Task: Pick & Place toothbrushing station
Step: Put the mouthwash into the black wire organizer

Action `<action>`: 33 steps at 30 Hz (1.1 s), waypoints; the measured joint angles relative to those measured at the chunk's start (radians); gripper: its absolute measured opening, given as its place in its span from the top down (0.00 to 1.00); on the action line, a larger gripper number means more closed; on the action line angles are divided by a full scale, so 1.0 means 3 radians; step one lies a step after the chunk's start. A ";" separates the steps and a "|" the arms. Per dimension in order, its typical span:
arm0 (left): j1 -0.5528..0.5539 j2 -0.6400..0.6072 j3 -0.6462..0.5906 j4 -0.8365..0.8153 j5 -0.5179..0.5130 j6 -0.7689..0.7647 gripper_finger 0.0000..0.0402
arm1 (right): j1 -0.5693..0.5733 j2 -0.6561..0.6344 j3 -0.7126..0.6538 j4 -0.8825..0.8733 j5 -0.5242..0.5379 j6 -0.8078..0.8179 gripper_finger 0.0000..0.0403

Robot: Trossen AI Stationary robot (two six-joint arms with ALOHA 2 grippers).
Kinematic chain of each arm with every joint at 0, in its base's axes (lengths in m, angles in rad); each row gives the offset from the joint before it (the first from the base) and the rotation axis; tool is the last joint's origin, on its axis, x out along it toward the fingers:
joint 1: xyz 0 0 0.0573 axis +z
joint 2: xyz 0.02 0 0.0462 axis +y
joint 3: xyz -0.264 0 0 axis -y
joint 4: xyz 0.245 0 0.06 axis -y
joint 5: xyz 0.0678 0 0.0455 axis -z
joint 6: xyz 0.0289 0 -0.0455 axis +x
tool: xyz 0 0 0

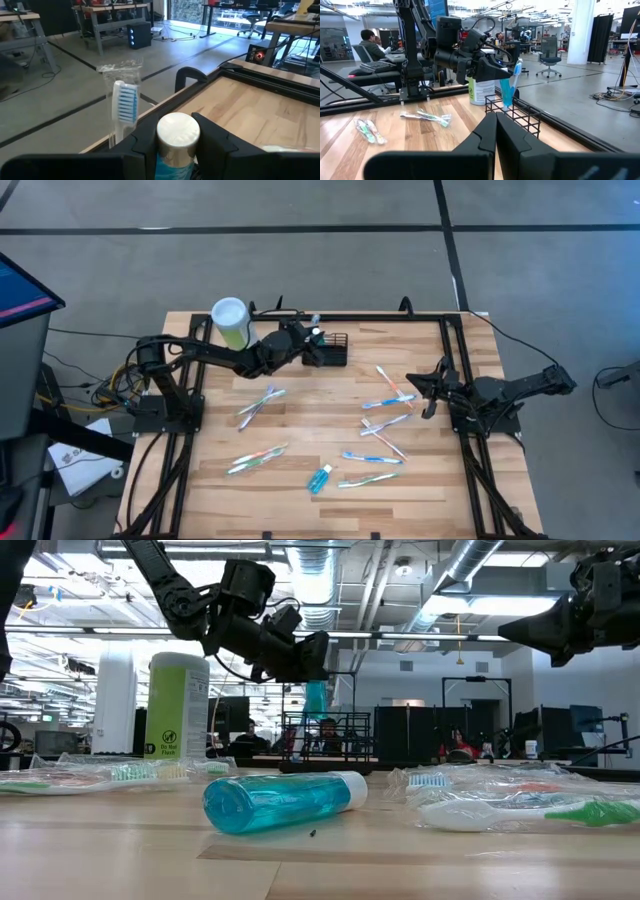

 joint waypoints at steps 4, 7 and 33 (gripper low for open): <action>0.0000 0.0001 0.0000 0.0003 0.0005 -0.0007 0.77 | 0.0000 -0.0001 -0.0001 0.0017 0.0000 -0.0009 1.00; 0.0000 0.0031 0.0010 0.0049 0.0005 -0.0010 0.77 | 0.0000 -0.0001 -0.0001 0.0016 0.0000 -0.0009 1.00; 0.0019 0.0340 0.0334 -0.0236 -0.0067 0.0082 0.77 | -0.0107 -0.0001 0.0001 -0.0030 -0.0003 0.0030 1.00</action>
